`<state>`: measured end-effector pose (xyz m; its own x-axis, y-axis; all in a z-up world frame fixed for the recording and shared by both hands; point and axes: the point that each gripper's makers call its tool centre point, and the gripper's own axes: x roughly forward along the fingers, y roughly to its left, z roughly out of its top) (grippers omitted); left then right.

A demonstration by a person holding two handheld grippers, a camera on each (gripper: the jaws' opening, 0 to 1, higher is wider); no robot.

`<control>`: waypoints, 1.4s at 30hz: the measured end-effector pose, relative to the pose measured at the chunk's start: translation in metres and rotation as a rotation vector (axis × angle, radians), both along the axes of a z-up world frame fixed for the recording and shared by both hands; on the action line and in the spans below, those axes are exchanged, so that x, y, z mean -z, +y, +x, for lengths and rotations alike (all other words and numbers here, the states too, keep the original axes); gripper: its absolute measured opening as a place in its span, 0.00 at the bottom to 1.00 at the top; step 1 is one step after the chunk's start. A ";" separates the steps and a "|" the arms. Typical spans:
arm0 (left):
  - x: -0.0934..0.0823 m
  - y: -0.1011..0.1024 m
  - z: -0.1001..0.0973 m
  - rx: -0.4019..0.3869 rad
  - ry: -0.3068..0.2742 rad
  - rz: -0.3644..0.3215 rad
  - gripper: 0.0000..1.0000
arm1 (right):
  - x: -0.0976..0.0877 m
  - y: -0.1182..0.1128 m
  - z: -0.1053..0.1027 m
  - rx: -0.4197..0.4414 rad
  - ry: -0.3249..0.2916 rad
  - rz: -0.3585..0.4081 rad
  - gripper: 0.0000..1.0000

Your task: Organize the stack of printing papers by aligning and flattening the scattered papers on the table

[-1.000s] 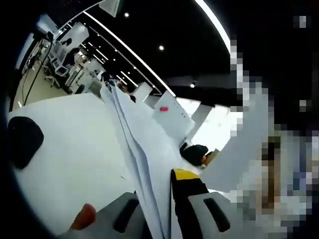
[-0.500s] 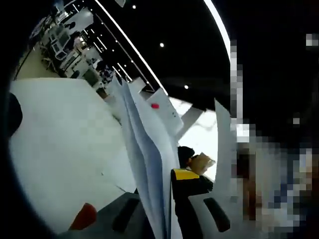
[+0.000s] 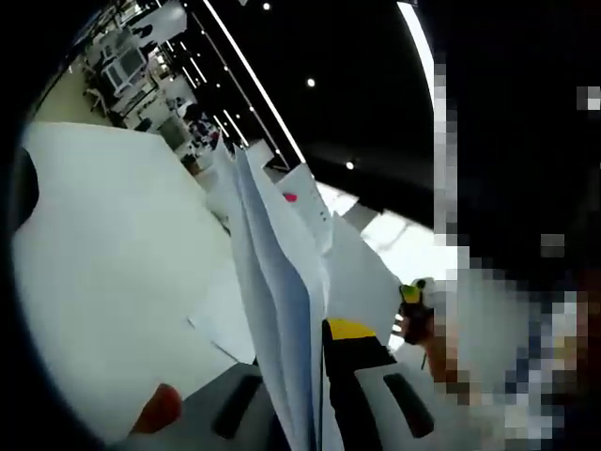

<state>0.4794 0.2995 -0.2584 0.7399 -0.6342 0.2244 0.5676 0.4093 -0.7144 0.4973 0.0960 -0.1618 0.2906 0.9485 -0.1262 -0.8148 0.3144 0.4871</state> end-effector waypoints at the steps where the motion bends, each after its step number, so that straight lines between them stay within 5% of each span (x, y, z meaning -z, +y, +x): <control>1: 0.000 0.000 0.000 -0.003 0.001 0.001 0.06 | 0.002 0.002 0.001 -0.002 0.006 -0.001 0.00; 11: 0.004 -0.006 0.000 0.007 0.019 -0.011 0.06 | 0.026 0.011 0.020 -0.003 0.060 -0.038 0.00; 25: 0.023 0.002 0.020 -0.002 0.133 -0.147 0.09 | 0.047 0.013 0.037 0.001 0.121 -0.016 0.00; 42: 0.020 0.007 0.024 -0.019 0.113 -0.139 0.11 | 0.051 0.052 0.045 -0.067 0.180 0.031 0.00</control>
<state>0.5034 0.3061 -0.2784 0.7767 -0.5888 0.2237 0.4734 0.3115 -0.8239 0.5427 0.1478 -0.2125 0.2020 0.9692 -0.1409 -0.7320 0.2450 0.6357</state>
